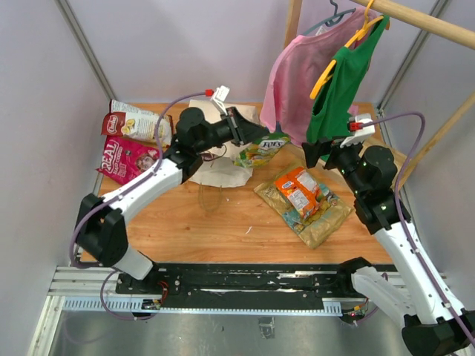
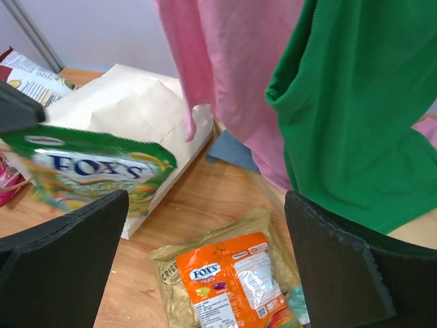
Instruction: Take the snacks out of the paper bag
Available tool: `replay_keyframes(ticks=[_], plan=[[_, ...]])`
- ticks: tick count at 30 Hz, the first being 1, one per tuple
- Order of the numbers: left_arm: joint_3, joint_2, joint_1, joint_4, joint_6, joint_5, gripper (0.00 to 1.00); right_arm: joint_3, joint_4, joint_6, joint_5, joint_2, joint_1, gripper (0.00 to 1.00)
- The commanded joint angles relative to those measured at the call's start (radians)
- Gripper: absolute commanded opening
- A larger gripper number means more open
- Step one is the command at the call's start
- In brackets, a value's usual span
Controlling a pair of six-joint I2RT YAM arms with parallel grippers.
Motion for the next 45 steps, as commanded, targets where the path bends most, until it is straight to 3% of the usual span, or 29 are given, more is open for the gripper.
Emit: replay_keyframes(ticks=[1,8,18,41,45], plan=[[0.100,0.098,-0.030,0.126,-0.061,0.037,0.01,-0.011,0.009,0.006,0.017,-0.025,-0.036,0.98],[0.218,0.281,-0.054,0.136,-0.098,0.039,0.01,-0.019,-0.004,-0.005,0.004,-0.034,-0.062,0.98],[0.268,0.467,-0.062,0.286,-0.300,0.093,0.01,-0.026,-0.007,-0.010,-0.012,-0.054,-0.083,0.98],[0.317,0.537,-0.099,0.221,-0.258,0.011,0.00,-0.030,0.001,-0.004,-0.029,-0.048,-0.087,0.98],[0.316,0.534,-0.099,0.153,-0.162,-0.073,0.01,-0.033,0.004,-0.004,-0.029,-0.048,-0.087,0.98]])
